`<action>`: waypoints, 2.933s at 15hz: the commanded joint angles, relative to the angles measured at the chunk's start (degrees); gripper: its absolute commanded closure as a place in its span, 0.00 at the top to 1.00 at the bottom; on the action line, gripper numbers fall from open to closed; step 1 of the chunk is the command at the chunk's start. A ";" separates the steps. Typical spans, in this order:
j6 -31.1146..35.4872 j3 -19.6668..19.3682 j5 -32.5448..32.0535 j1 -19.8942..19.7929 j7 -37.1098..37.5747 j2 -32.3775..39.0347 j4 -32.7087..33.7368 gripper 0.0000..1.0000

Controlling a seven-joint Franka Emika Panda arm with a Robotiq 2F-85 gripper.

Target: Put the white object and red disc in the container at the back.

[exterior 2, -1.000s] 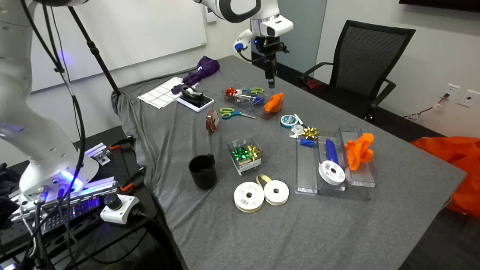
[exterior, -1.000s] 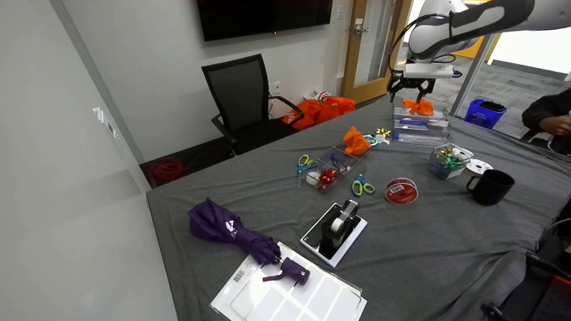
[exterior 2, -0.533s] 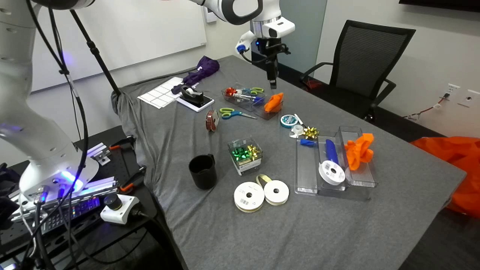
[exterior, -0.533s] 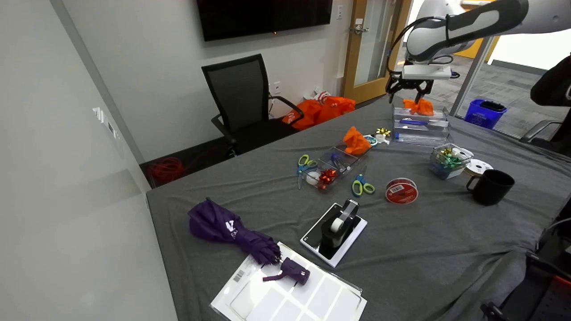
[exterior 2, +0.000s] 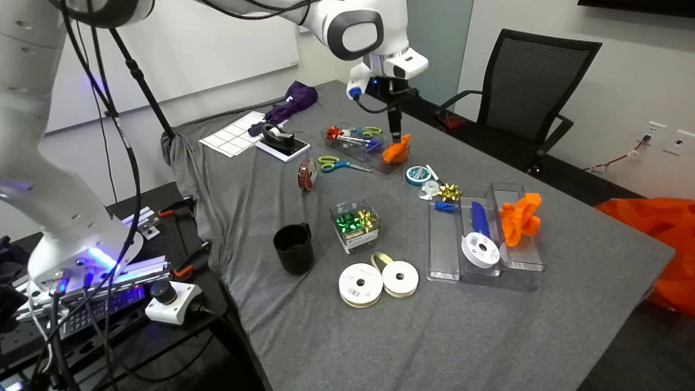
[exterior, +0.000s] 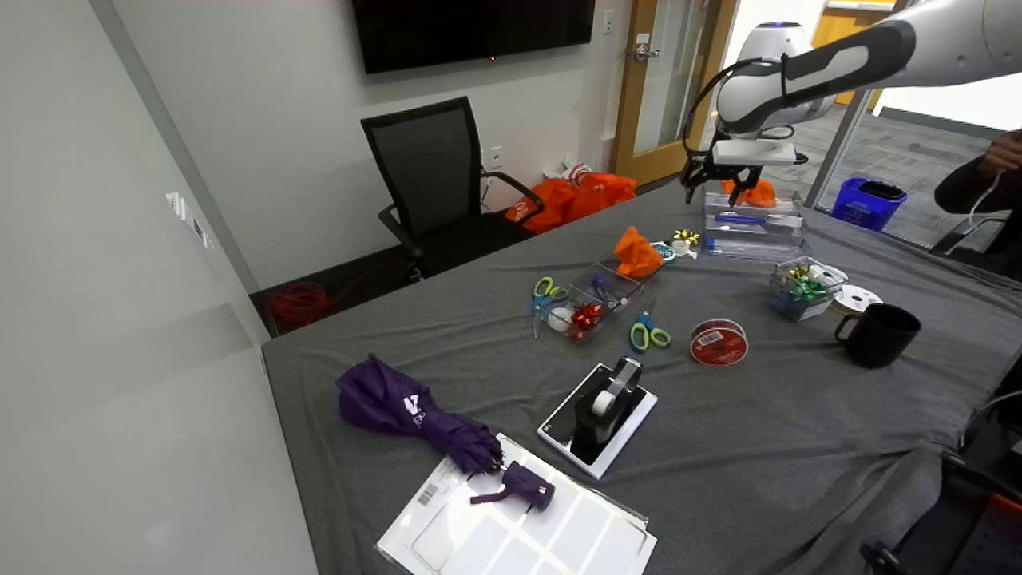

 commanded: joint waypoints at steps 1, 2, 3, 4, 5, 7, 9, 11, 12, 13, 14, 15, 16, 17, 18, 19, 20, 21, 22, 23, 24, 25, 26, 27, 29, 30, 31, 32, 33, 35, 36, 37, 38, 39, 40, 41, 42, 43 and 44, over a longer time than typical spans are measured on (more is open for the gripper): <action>1.77 2.91 4.14 -3.89 -6.67 7.50 5.73 1.00; 2.20 3.58 5.35 -4.84 -7.85 9.30 7.01 1.00; 1.92 4.13 6.33 -5.66 -9.00 10.99 8.40 1.00; 1.45 4.83 7.45 -6.62 -10.08 12.59 9.92 1.00; 1.10 5.42 8.44 -7.44 -10.90 13.93 11.24 1.00; 0.83 5.64 9.26 -8.33 -11.54 16.38 13.73 1.00; 1.14 4.10 7.79 -8.01 -10.38 18.69 16.08 1.00; 1.65 2.60 6.38 -7.48 -8.73 20.88 18.43 1.00; 1.32 1.69 5.58 -6.99 -7.56 22.04 19.79 1.00; 1.11 1.14 4.99 -6.75 -6.57 23.04 21.05 1.00; 0.82 0.50 4.23 -6.45 -5.36 24.01 22.30 1.00; 0.62 0.06 3.59 -6.27 -4.35 24.93 23.40 1.00; 0.46 -0.31 3.02 -6.13 -3.30 25.90 24.57 1.00; 0.34 -0.58 2.50 -6.00 -2.25 26.78 25.66 1.00; 0.15 -0.71 2.13 -5.95 -1.39 27.67 26.69 1.00; 0.02 -0.64 2.00 -5.98 -0.69 28.63 27.79 1.00; -0.10 -0.52 1.98 -6.06 -0.12 29.47 28.76 1.00; -0.16 -0.46 1.93 -6.09 0.39 30.29 29.65 1.00; -0.12 -0.40 1.90 -6.15 0.80 31.01 30.51 1.00; -0.13 -0.46 1.79 -6.16 1.20 31.69 31.24 1.00; -0.12 -0.57 1.67 -6.17 1.70 32.32 32.00 1.00; 0.18 -0.73 1.61 -6.03 2.20 32.48 31.97 1.00; 0.16 -0.91 1.52 -6.00 2.78 33.01 32.64 1.00; 0.02 -1.10 1.36 -5.95 3.27 33.29 32.99 1.00; 0.09 -1.77 0.90 -5.80 4.57 33.78 33.82 1.00; -0.02 -2.28 0.42 -5.64 5.35 33.92 34.07 1.00; -0.14 -2.72 -0.08 -5.50 6.09 34.03 34.35 1.00; -0.26 -3.07 -0.52 -5.42 6.73 34.14 34.62 1.00; -0.38 -3.39 -0.93 -5.34 7.29 34.22 34.81 1.00; -0.52 -3.87 -1.52 -5.27 8.09 34.40 35.20 1.00; -0.54 -4.08 -1.65 -5.26 8.38 34.59 35.49 1.00; -0.50 -4.15 -1.64 -5.28 8.53 34.80 35.74 1.00; -0.40 -4.07 -1.52 -5.36 8.67 34.98 35.92 1.00; -0.47 -3.98 -1.39 -5.40 8.84 35.07 36.05 0.75; -0.56 -3.92 -1.33 -5.41 8.94 35.09 36.12 0.74; -0.64 -3.69 -1.12 -5.51 9.02 35.06 36.17 0.66; -0.60 -3.50 -0.98 -5.59 9.00 35.06 36.26 0.57; -0.61 -3.40 -0.90 -5.61 9.10 35.10 36.41 0.51; -0.53 -3.39 -0.88 -5.60 9.29 35.15 36.57 0.45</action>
